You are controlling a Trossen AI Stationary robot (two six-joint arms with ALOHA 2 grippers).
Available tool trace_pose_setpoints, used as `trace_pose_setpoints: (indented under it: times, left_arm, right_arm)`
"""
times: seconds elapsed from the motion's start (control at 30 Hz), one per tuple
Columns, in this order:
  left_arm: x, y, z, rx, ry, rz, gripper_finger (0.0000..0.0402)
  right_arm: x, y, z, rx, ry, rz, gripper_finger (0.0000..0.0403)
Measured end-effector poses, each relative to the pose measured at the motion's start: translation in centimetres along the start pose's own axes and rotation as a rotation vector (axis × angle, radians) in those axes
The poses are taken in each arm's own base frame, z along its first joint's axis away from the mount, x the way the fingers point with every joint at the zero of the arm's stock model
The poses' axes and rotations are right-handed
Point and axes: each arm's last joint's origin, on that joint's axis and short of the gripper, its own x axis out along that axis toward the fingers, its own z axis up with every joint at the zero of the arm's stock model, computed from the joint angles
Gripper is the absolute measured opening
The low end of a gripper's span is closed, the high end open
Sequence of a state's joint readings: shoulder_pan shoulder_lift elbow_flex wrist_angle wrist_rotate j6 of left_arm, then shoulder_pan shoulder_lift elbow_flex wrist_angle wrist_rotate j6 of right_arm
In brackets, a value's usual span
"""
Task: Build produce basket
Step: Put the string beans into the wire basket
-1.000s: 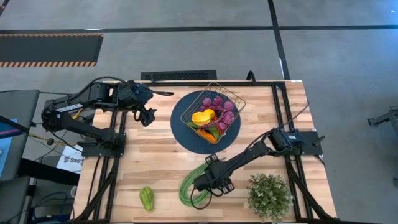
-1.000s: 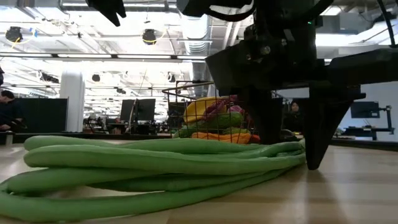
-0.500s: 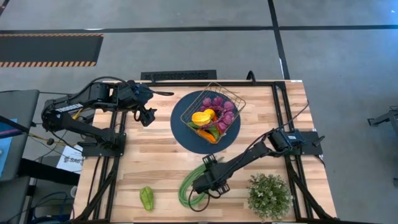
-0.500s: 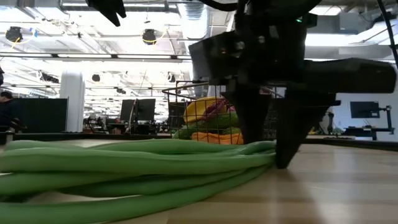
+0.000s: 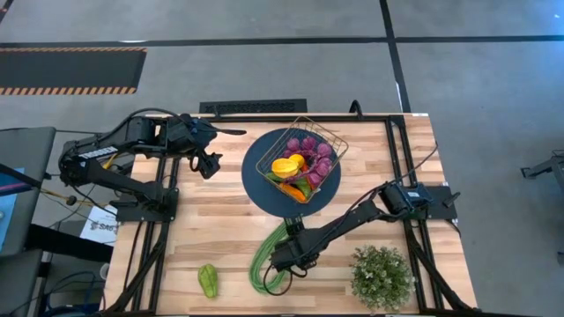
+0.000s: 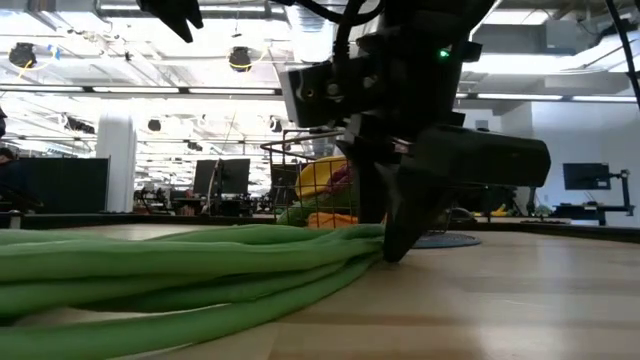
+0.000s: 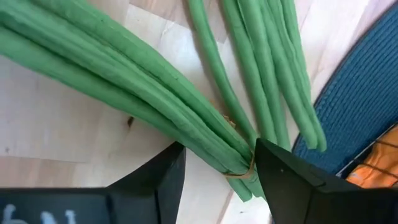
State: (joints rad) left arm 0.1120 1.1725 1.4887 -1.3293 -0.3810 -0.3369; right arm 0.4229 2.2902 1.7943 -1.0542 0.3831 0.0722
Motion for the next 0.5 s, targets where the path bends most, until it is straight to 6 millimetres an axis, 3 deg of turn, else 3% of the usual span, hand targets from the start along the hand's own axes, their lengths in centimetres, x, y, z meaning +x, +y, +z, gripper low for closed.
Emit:
trace_pose_setpoints:
  times: [0.2,0.5]
  left_arm:
    - [0.00,0.00,0.00,-0.008,0.000,0.000,0.0322]
    - [0.00,0.00,0.00,-0.014,0.000,0.000,0.0322]
  right_arm:
    - [0.11,0.05,0.02,0.058,0.003,0.014,0.0211]
    - [-0.12,0.06,0.06,-0.005,0.006,0.017,0.0209]
